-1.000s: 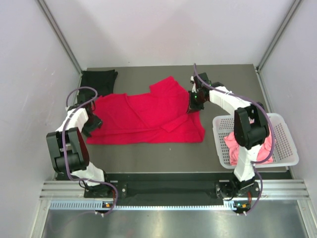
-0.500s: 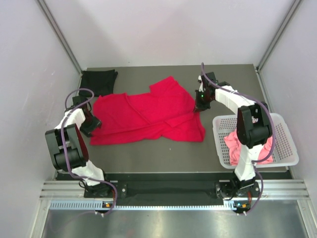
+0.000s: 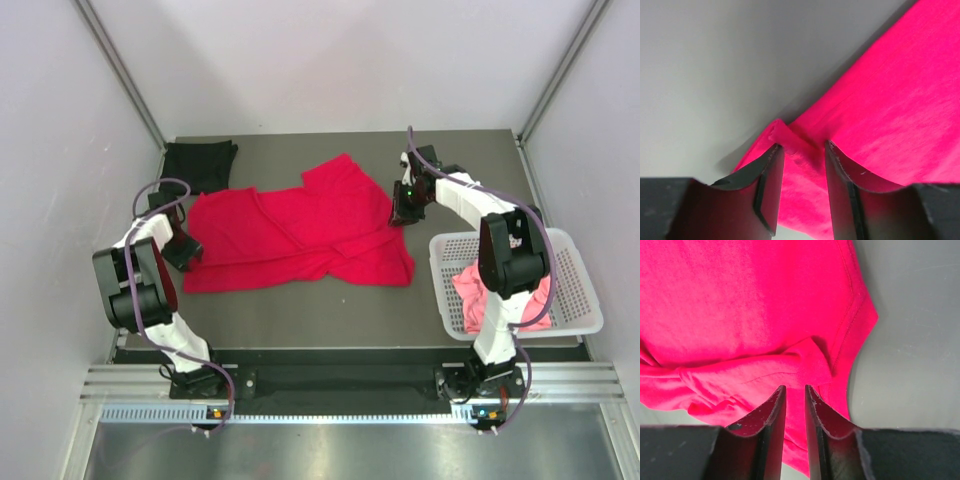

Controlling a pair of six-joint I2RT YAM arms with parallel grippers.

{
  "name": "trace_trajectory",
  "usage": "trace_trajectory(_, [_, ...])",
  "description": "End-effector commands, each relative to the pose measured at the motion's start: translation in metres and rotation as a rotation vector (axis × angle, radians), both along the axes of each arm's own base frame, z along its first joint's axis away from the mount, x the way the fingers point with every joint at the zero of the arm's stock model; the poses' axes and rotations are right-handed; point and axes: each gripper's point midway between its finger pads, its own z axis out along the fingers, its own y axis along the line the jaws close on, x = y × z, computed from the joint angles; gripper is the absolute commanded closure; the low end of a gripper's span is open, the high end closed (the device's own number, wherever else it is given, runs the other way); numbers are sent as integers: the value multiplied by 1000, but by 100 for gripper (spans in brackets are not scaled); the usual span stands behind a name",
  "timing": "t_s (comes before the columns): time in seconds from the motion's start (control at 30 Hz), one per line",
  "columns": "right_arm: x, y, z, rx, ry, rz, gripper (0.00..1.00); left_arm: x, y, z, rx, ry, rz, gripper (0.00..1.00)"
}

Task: Fold and stack the t-shirts
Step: Fold the tshirt

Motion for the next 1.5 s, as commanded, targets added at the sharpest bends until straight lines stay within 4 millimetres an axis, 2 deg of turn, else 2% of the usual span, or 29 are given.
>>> trace_trajectory(0.0, [7, 4, 20, 10, -54, 21, 78, 32, 19, 18, 52, -101, 16, 57])
trace_trajectory(0.13, [2, 5, 21, 8, -56, 27, 78, 41, 27, 19, 75, -110, 35, 55])
trace_trajectory(0.27, [0, 13, 22, 13, -54, 49, 78, 51, 37, 10, 78, -81, 45, 54])
trace_trajectory(0.3, [0, 16, 25, 16, -59, 55, 78, 58, 40, 19, 90, -96, 44, 52])
trace_trajectory(0.33, [0, 18, 26, 19, -58, 59, 77, 55, 41, 24, 98, -82, 26, 51])
trace_trajectory(0.37, [-1, 21, 28, 22, -61, 67, 77, 55, 43, 38, 124, -104, 24, 49])
trace_trajectory(0.43, [-3, 28, 34, 22, -73, 88, 77, 36, 51, 51, 191, -71, 33, 41])
trace_trajectory(0.47, [-5, 32, 35, 19, -76, 100, 76, 28, 53, 68, 225, -84, 42, 39])
trace_trajectory(0.53, [-10, 35, 39, 16, -78, 112, 72, -5, 53, 66, 253, -6, 85, 38])
trace_trajectory(0.57, [-13, 34, 38, 4, -69, 115, 71, -16, 49, 73, 254, -22, 100, 38])
trace_trajectory(0.6, [-16, 34, 39, -2, -67, 120, 69, -39, 39, 56, 230, 27, 107, 38])
trace_trajectory(0.67, [-23, 36, 44, -13, -67, 135, 67, -54, 22, 51, 168, 1, 149, 38])
trace_trajectory(0.7, [-25, 36, 44, -16, -64, 138, 66, -68, 13, 36, 133, 29, 155, 39])
trace_trajectory(0.73, [-27, 37, 48, -15, -71, 143, 66, -70, 10, 32, 114, 22, 182, 39])
trace_trajectory(0.87, [-36, 43, 47, -14, -67, 174, 66, -71, 5, 16, 75, 13, 207, 39])
trace_trajectory(1.1, [-45, 41, 39, -10, -47, 189, 66, -54, 17, 5, 78, 19, 235, 42])
trace_trajectory(1.2, [-45, 39, 41, -21, -59, 196, 66, -54, 13, -4, 46, 33, 246, 46])
trace_trajectory(1.3, [-44, 38, 43, -22, -62, 198, 66, -64, 14, -9, 47, 49, 279, 57])
trace_trajectory(1.33, [-44, 39, 42, -20, -58, 199, 66, -67, 20, -8, 64, 50, 298, 67])
trace_trajectory(1.43, [-45, 41, 42, -10, -51, 207, 67, -72, 43, 0, 110, 32, 329, 83])
trace_trajectory(1.47, [-47, 43, 40, -4, -42, 211, 67, -73, 56, 7, 148, 23, 347, 100])
